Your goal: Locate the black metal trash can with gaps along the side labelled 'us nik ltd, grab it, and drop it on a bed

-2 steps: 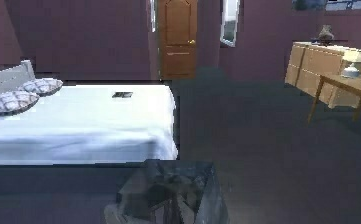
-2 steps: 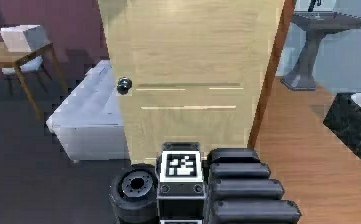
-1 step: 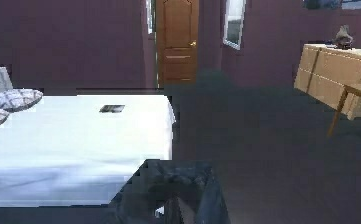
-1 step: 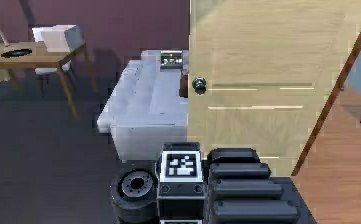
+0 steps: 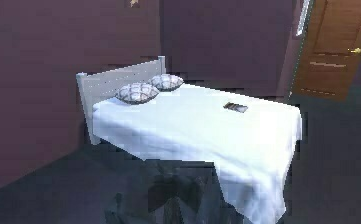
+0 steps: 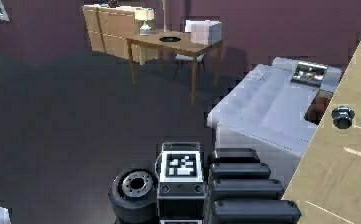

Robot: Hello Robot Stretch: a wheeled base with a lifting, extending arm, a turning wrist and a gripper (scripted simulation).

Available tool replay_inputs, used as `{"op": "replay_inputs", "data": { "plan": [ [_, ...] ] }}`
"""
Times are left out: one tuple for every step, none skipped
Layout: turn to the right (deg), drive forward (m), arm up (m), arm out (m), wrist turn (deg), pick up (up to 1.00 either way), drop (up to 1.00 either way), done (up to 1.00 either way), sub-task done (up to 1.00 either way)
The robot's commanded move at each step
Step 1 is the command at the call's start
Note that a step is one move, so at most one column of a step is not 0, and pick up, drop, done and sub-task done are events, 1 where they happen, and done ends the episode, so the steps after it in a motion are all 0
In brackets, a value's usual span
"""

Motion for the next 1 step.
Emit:
{"op": "replay_inputs", "data": {
  "plan": [
    [0.0,0.15,0.0,0.0,0.0,0.0,0.0,0.0,0.0]
  ]
}}
